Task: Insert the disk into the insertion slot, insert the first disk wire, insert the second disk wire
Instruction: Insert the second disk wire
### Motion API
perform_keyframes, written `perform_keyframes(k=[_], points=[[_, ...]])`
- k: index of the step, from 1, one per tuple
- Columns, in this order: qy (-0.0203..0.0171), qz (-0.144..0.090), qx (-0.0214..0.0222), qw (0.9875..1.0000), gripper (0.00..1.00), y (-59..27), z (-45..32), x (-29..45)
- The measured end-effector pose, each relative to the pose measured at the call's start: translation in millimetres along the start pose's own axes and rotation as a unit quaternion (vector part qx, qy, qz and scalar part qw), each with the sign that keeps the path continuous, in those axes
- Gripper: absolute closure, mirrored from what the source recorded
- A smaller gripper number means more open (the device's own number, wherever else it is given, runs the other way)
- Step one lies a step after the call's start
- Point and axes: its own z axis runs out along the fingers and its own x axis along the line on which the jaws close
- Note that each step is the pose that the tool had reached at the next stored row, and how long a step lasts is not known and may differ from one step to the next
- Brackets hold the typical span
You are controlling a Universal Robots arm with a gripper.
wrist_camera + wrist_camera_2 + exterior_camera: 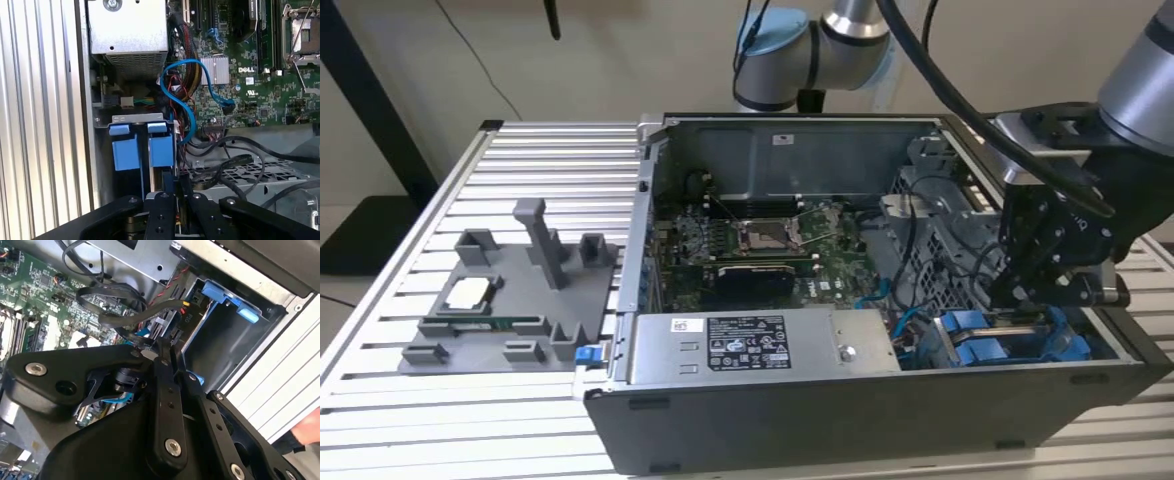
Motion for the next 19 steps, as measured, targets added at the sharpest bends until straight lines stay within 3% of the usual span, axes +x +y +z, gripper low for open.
perform_keyframes(k=[4, 6, 19], points=[[0.0029, 0.000, 0.0002, 1.0000, 0.84, -2.5, 0.2, -0.2], [0.0033, 0.000, 0.0003, 1.0000, 0.84, -7.5, 1.1, -0.5], [0.0036, 0.000, 0.0003, 1.0000, 0.84, -11.6, 5.0, 0.3]])
